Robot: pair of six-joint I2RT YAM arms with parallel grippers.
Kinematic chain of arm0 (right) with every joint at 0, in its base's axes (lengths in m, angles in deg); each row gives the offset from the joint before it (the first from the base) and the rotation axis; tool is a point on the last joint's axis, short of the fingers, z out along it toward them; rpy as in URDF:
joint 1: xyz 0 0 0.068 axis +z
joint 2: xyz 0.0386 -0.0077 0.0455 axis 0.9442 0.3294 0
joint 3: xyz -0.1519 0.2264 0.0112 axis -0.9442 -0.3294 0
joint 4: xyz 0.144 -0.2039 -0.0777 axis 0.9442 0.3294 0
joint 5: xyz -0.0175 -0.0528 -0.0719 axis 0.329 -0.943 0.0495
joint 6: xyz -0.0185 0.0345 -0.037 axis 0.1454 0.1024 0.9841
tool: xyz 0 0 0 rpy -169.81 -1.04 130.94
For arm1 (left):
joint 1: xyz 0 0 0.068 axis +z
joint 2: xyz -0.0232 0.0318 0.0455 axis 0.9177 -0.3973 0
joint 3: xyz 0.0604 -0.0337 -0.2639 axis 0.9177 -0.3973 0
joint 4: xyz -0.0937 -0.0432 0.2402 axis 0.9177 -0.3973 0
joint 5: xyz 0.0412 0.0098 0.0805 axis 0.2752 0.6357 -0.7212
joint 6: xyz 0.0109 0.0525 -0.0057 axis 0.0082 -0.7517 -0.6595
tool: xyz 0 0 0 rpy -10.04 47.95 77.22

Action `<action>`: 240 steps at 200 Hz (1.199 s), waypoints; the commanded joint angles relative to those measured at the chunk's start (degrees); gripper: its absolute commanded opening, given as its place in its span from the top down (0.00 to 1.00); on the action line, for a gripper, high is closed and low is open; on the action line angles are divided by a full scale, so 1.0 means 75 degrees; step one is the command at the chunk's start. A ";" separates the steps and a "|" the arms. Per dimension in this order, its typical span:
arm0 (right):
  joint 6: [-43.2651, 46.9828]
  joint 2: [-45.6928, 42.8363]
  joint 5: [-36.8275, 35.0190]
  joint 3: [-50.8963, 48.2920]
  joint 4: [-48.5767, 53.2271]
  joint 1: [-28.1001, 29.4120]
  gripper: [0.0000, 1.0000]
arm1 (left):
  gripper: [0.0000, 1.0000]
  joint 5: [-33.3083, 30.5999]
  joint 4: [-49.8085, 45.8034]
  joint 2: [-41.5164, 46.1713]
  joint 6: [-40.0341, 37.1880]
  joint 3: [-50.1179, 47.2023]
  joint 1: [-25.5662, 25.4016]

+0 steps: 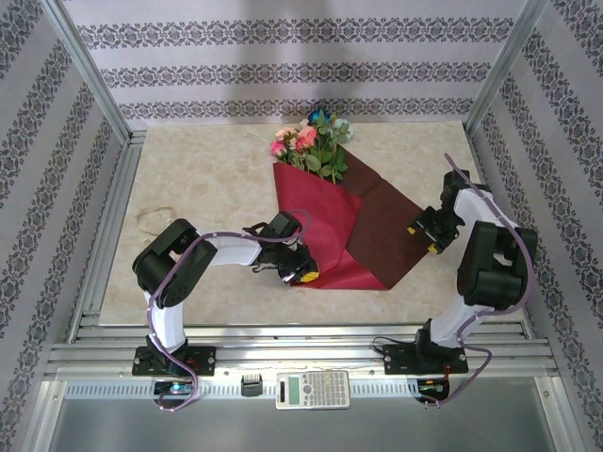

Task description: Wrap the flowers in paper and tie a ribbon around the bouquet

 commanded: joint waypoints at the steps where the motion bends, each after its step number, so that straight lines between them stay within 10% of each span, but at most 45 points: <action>1: 0.0479 0.0461 -0.0251 0.0385 0.0231 0.0025 0.37 | 0.90 -0.0229 -0.0546 -0.0111 -0.0224 -0.0353 -0.0051; 97: 0.0428 0.1411 -0.0712 0.0501 0.0394 0.0146 0.50 | 0.90 0.0342 -0.1203 0.0420 -0.0334 0.1102 -0.0223; 188: 0.0357 0.1276 -0.0826 0.0446 0.0291 0.0195 1.00 | 0.92 0.0522 -0.0278 -0.0799 0.0078 0.1344 -0.0727; 240: 0.0221 -0.0389 -0.1202 0.0334 0.0470 0.0445 1.00 | 0.94 0.0448 -0.0230 -0.1088 -0.0081 0.1195 -0.0744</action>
